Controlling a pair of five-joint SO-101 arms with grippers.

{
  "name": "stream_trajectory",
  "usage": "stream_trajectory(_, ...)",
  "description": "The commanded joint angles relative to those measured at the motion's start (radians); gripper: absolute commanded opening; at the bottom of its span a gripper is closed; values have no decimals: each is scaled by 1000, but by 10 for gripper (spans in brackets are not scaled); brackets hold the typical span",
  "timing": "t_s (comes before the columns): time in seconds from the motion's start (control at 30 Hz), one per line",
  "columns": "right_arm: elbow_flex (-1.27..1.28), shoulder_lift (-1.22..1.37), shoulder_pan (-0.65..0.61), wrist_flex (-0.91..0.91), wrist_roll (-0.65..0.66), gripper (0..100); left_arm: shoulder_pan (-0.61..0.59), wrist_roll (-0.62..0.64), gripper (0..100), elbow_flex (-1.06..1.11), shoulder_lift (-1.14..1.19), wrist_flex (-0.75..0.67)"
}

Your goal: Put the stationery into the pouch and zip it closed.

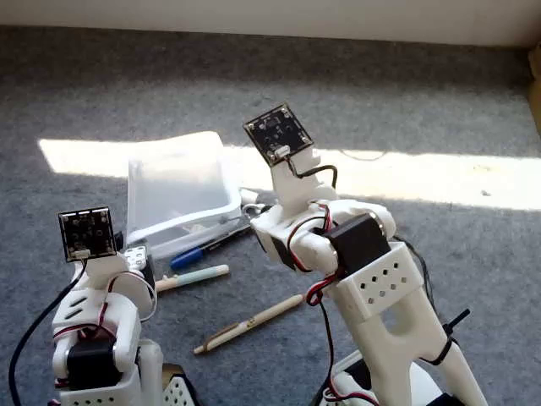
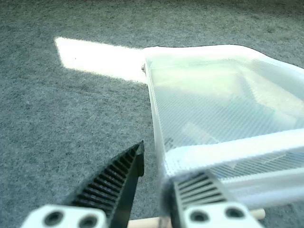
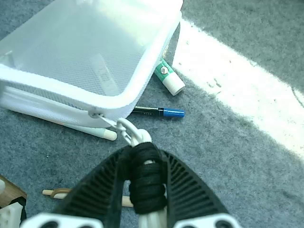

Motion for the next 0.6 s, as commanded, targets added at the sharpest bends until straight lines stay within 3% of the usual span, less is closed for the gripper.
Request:
stream_trajectory(0.0, -70, -18, -5, 1, 6, 5, 12, -12, 6, -8, 2, -43)
stream_trajectory(0.33, -70, -18, -4, -2, 0, 26, 10, -14, 7, -94, 12, -40)
stream_trajectory(0.57, -65, -16, -2, 2, -2, 244, 10, -14, 7, -157, 13, -40)
